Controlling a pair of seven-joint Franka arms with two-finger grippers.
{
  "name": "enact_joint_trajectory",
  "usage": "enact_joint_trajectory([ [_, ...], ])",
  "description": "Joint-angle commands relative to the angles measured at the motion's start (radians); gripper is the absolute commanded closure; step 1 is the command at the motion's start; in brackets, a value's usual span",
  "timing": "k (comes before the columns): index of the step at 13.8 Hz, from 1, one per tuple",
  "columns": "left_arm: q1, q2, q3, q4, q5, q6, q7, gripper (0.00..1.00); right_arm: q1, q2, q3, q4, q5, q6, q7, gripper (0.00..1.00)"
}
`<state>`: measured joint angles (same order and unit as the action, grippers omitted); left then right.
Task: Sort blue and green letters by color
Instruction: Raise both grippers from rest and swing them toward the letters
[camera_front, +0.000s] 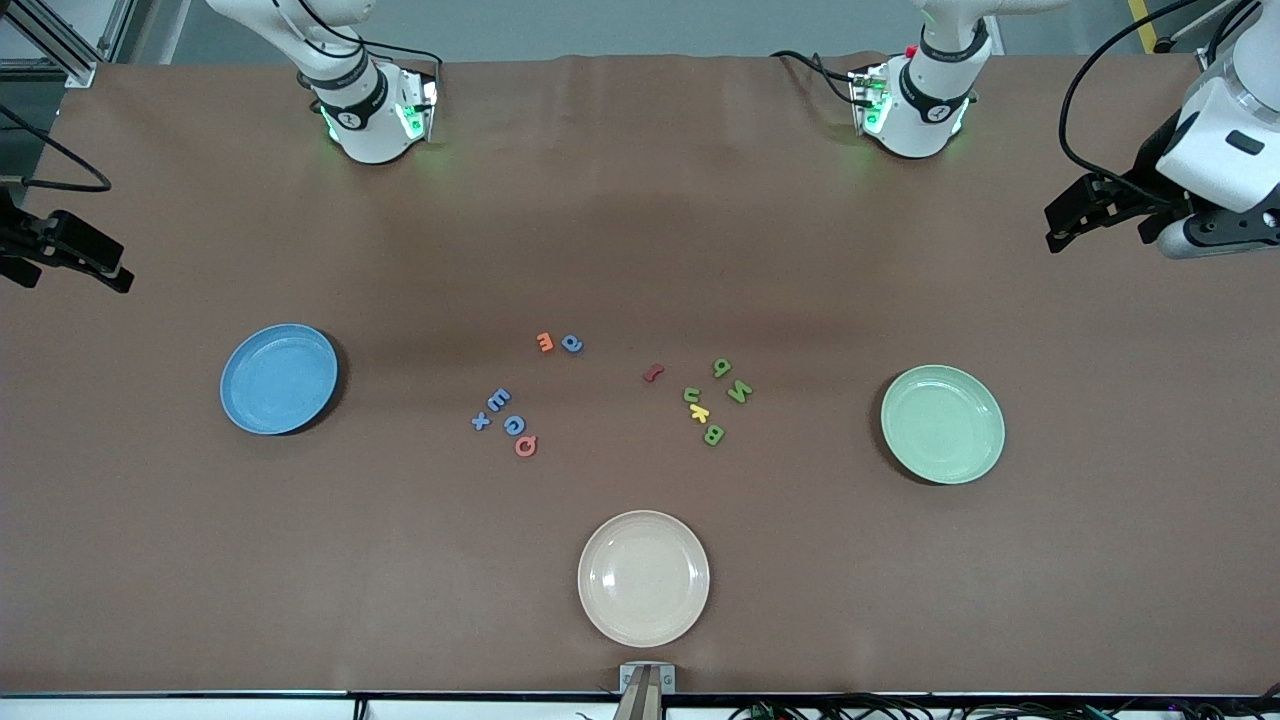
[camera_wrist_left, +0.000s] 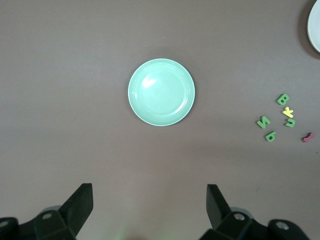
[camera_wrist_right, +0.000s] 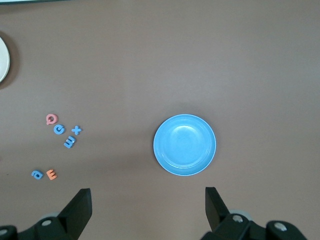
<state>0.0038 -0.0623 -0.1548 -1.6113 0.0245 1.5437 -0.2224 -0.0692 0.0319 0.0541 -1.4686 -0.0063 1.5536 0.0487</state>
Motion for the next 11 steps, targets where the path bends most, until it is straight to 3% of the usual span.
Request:
enact_joint_trajectory([
  [1,-0.013,0.050,-0.009,-0.001,0.000,-0.019,-0.003,0.00,0.040,0.019,0.000,0.019,-0.014,-0.012,0.020,0.00],
  [5,-0.024,0.128,-0.112,-0.103,0.000,0.154,-0.141,0.00,0.068,0.049,0.000,0.011,-0.012,-0.012,0.019,0.00],
  [8,-0.028,0.200,-0.193,-0.208,0.002,0.356,-0.311,0.00,0.107,0.108,0.000,0.005,-0.012,-0.015,0.010,0.00],
  [11,-0.102,0.309,-0.206,-0.256,0.031,0.518,-0.571,0.00,0.152,0.180,0.000,-0.009,-0.009,-0.046,0.099,0.03],
])
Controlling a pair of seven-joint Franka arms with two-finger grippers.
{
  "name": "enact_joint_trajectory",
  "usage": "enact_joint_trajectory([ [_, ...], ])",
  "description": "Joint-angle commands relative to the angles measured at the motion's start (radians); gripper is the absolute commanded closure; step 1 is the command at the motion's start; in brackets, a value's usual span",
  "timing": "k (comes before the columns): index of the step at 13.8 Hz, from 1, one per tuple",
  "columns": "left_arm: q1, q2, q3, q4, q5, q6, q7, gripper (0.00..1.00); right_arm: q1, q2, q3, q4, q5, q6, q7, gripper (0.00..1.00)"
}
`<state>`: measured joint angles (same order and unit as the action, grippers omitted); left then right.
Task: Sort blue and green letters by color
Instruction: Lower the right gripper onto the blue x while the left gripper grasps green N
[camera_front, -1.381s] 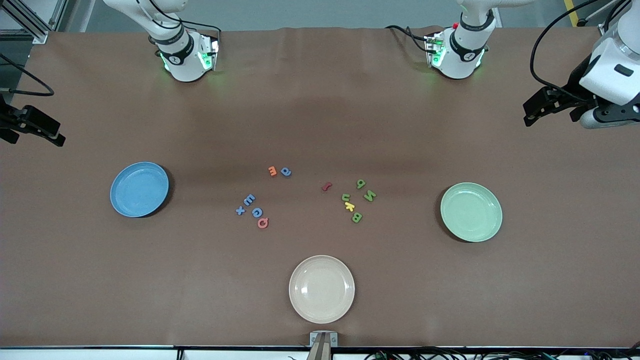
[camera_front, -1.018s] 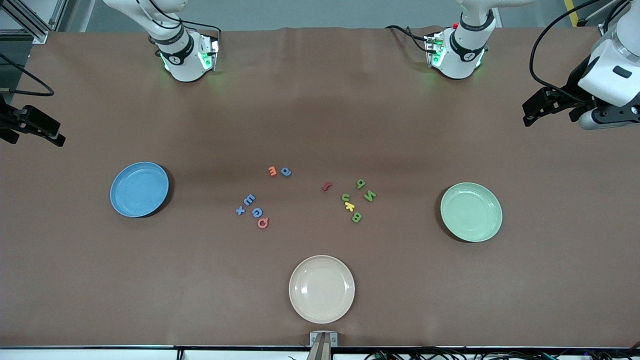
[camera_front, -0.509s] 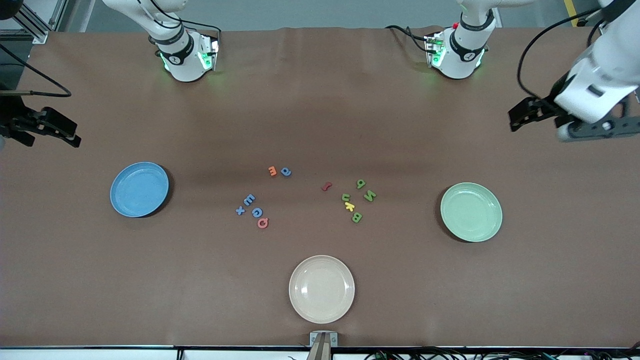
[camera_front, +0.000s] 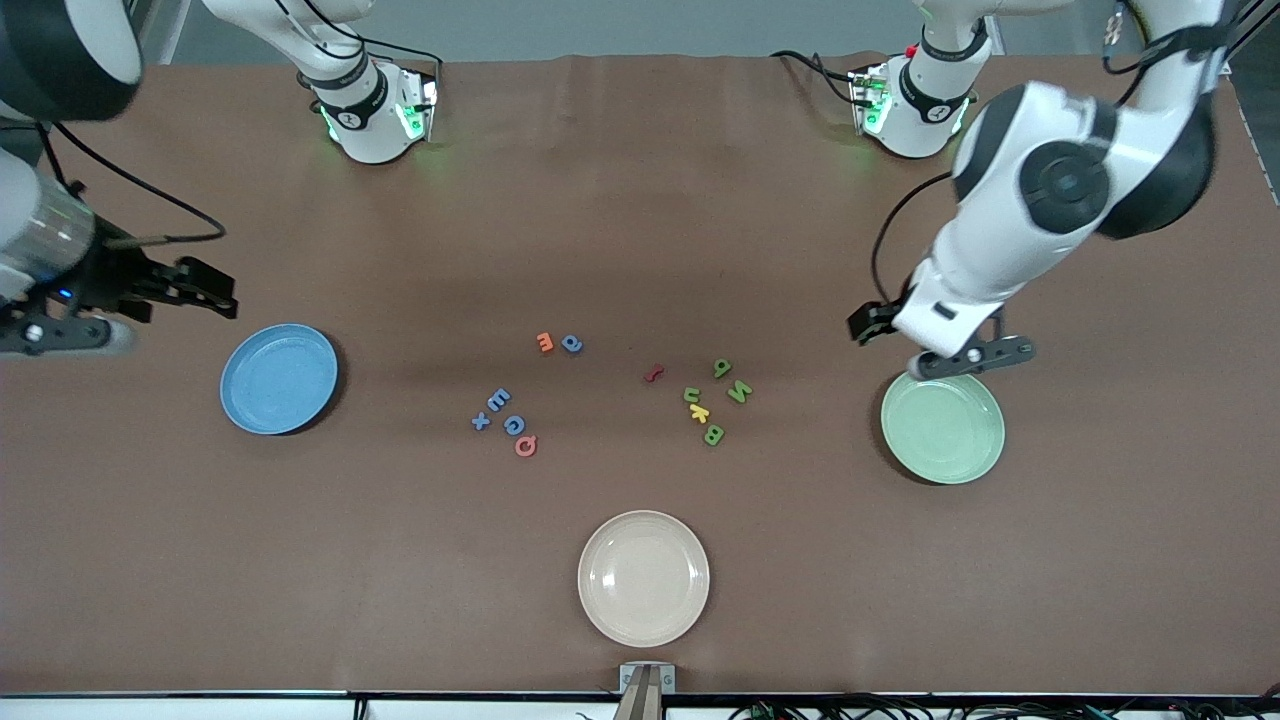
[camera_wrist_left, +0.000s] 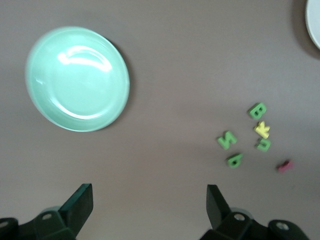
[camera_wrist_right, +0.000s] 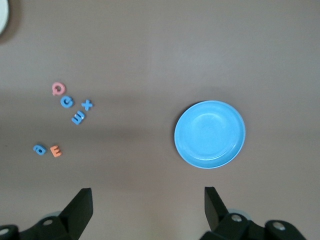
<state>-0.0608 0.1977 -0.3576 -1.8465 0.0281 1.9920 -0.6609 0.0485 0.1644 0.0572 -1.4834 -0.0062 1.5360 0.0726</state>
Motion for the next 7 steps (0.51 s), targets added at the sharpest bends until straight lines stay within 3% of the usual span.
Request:
enact_joint_trajectory([
  [1,-0.060,0.107,-0.003,-0.020,0.035,0.115,-0.248,0.00,0.056,0.075,-0.004,-0.008,-0.011,-0.020,0.204,0.03],
  [3,-0.111,0.201,-0.001,-0.020,0.076,0.216,-0.432,0.00,0.089,0.133,-0.004,-0.041,0.003,0.031,0.370,0.03],
  [7,-0.155,0.342,-0.003,-0.019,0.229,0.344,-0.696,0.01,0.137,0.139,-0.004,-0.265,0.071,0.335,0.603,0.01],
])
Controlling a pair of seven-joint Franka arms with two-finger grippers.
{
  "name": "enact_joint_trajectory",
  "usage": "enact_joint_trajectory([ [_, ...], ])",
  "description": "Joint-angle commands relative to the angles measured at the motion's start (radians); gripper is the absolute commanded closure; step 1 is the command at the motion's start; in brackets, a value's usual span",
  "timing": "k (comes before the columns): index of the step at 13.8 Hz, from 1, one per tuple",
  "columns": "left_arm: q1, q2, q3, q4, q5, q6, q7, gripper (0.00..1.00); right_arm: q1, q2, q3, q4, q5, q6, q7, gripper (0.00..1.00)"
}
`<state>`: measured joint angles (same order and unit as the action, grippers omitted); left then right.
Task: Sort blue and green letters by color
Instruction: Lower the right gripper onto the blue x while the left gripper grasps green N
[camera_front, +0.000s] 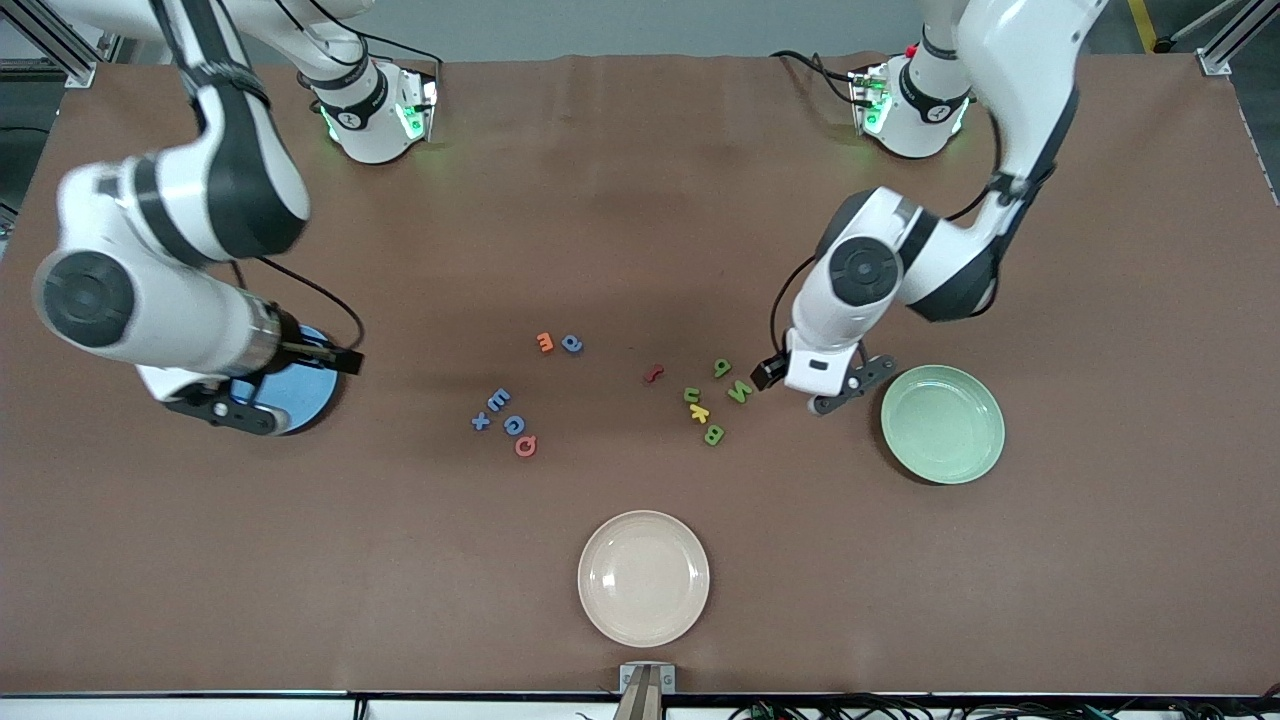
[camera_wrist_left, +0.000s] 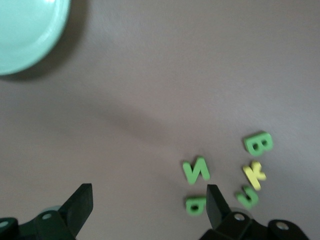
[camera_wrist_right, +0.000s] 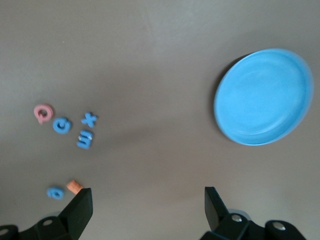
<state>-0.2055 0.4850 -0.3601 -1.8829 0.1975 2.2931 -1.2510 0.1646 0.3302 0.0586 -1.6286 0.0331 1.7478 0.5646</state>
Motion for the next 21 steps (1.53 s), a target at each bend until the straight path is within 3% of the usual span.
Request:
enact_joint_trajectory([
  [1,-0.014,0.079,0.000,0.019,0.072,0.072,-0.149,0.03,0.048,-0.025,-0.005,-0.176,0.031,0.207,0.188,0.01],
  [3,-0.017,0.115,0.000,0.019,0.076,0.133,-0.238,0.06,0.093,-0.014,-0.005,-0.264,0.031,0.349,0.326,0.01],
  [7,-0.054,0.172,0.006,0.025,0.077,0.218,-0.361,0.15,0.151,0.084,-0.005,-0.281,0.030,0.494,0.533,0.00],
  [12,-0.055,0.199,0.006,0.039,0.076,0.224,-0.366,0.30,0.161,0.188,-0.006,-0.270,0.025,0.646,0.566,0.00],
  [16,-0.055,0.211,0.006,0.051,0.077,0.226,-0.366,0.39,0.159,0.263,-0.011,-0.222,0.018,0.693,0.615,0.01],
  [18,-0.055,0.211,0.007,0.051,0.077,0.226,-0.363,0.55,0.161,0.280,-0.011,-0.212,0.016,0.697,0.617,0.02],
  [20,-0.052,0.205,0.007,0.053,0.077,0.223,-0.351,0.85,0.164,0.293,-0.013,-0.208,0.014,0.710,0.617,0.05],
  [21,-0.045,0.198,0.009,0.053,0.079,0.213,-0.349,0.95,0.165,0.297,-0.013,-0.206,0.011,0.714,0.617,0.05],
])
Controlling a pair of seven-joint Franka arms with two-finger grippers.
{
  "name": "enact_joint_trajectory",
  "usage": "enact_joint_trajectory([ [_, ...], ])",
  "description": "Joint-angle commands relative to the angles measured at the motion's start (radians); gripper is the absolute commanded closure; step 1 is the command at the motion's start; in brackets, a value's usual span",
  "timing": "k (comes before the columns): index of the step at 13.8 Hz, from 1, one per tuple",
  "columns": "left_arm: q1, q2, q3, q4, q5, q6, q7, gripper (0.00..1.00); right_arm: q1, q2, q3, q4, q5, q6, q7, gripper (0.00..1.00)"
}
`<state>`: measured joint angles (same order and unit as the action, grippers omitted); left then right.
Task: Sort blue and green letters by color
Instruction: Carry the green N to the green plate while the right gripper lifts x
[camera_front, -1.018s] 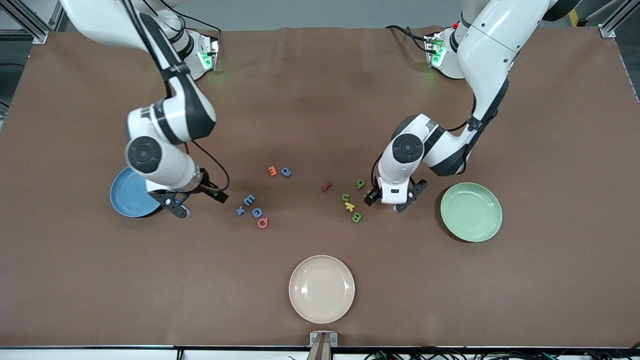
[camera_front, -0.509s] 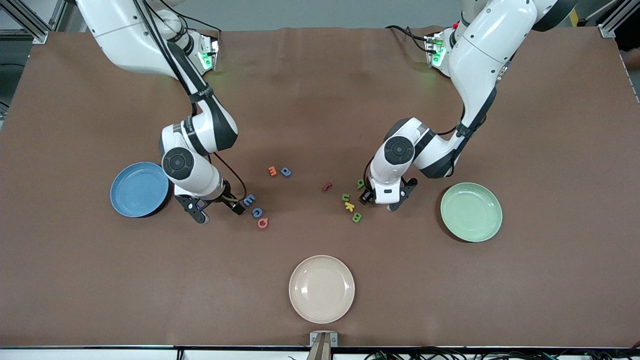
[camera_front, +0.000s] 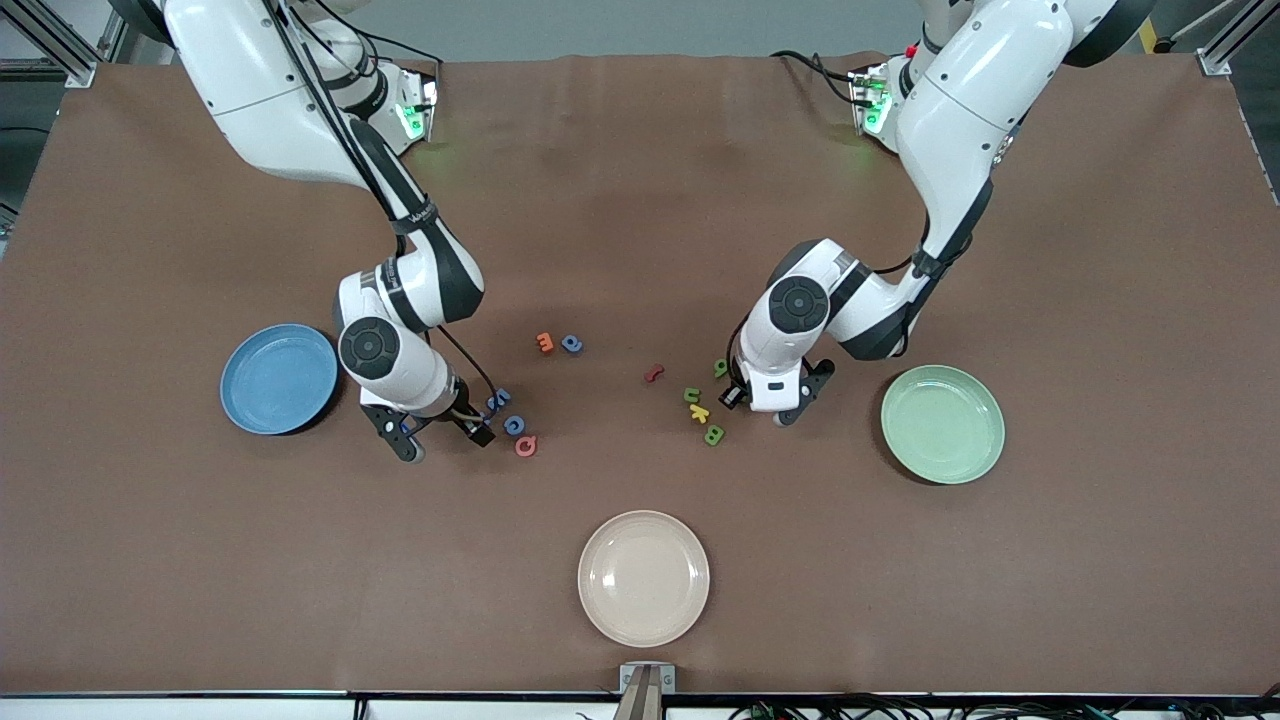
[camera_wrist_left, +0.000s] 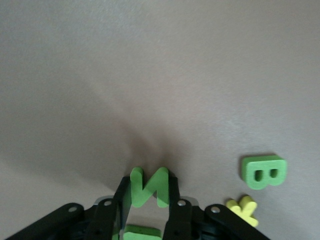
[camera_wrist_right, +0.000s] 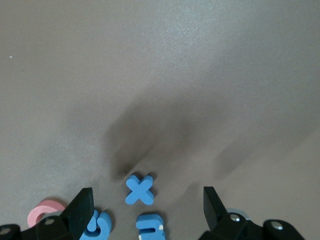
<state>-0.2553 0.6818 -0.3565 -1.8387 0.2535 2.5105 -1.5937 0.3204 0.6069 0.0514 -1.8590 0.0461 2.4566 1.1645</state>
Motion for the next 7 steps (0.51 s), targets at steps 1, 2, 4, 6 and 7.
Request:
enact_joint_trajectory([
  [1,0.023,-0.027,0.004,0.003,0.030,-0.007,0.000,0.99,0.009,0.030,-0.005,0.034,-0.003,0.005,0.018,0.07],
  [2,0.048,-0.059,0.004,-0.007,0.032,-0.009,0.001,0.99,0.011,0.037,-0.005,0.043,-0.003,0.004,0.023,0.08],
  [4,0.077,-0.102,0.002,-0.011,0.033,-0.069,0.033,1.00,0.012,0.040,-0.005,0.043,-0.003,0.004,0.023,0.13],
  [6,0.141,-0.142,-0.001,-0.014,0.033,-0.139,0.136,1.00,0.014,0.050,-0.005,0.052,-0.003,0.005,0.023,0.22],
  [7,0.171,-0.162,-0.002,-0.020,0.033,-0.166,0.196,1.00,0.014,0.054,-0.005,0.054,-0.003,0.005,0.023,0.27],
])
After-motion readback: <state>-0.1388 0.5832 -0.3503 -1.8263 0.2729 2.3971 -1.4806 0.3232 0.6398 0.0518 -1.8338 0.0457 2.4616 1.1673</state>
